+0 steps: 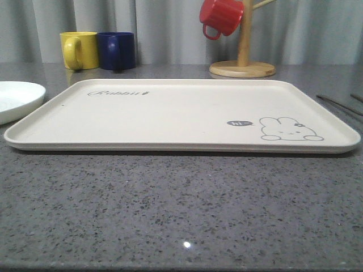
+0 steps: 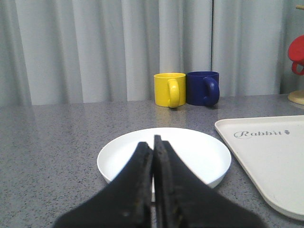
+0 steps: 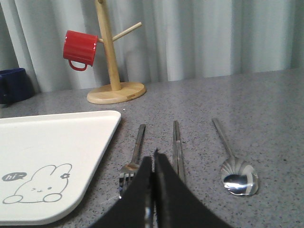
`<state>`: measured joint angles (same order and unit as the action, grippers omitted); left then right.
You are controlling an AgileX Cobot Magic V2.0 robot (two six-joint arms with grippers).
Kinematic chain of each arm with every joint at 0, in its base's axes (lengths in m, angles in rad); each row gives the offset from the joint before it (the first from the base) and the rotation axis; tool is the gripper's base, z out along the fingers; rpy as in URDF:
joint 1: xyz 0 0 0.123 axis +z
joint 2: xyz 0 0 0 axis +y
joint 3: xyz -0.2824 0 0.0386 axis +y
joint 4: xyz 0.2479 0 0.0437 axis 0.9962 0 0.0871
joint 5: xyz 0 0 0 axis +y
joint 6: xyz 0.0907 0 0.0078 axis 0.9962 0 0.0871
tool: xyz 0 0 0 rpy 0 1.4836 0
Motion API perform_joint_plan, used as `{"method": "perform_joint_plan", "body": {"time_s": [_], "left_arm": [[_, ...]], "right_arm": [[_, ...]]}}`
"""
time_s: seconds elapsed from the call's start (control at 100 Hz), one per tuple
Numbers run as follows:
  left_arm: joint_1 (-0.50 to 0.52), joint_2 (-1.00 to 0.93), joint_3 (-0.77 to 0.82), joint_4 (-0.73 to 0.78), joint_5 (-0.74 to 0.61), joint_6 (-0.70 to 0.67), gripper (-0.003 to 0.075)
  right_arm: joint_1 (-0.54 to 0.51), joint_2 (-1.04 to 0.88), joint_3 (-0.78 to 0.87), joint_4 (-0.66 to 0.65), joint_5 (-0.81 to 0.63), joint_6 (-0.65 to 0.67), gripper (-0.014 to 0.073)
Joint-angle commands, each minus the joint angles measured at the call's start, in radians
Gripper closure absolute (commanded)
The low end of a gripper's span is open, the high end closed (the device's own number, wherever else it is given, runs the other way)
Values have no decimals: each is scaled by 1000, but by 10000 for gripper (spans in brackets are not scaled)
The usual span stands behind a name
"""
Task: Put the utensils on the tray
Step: 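Move the left gripper down over the white plate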
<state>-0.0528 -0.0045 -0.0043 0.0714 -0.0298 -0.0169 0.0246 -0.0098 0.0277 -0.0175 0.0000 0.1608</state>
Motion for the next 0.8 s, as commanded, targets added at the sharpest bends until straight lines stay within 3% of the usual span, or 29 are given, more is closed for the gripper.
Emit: {"method": "perform_joint_plan", "body": {"time_s": [0.0, 0.43, 0.62, 0.79], "left_arm": [[4, -33, 43, 1, -83, -8, 738], [4, -33, 5, -23, -67, -8, 738], [4, 6, -145, -103, 88, -8, 738], [4, 130, -362, -81, 271, -8, 738]], "right_arm": [[-5, -23, -18, 0, -79, -9, 662], [-5, -23, -18, 0, -79, -9, 662], [-5, -23, -18, 0, -79, -9, 662], [-5, -23, -18, 0, -79, -9, 662]]}}
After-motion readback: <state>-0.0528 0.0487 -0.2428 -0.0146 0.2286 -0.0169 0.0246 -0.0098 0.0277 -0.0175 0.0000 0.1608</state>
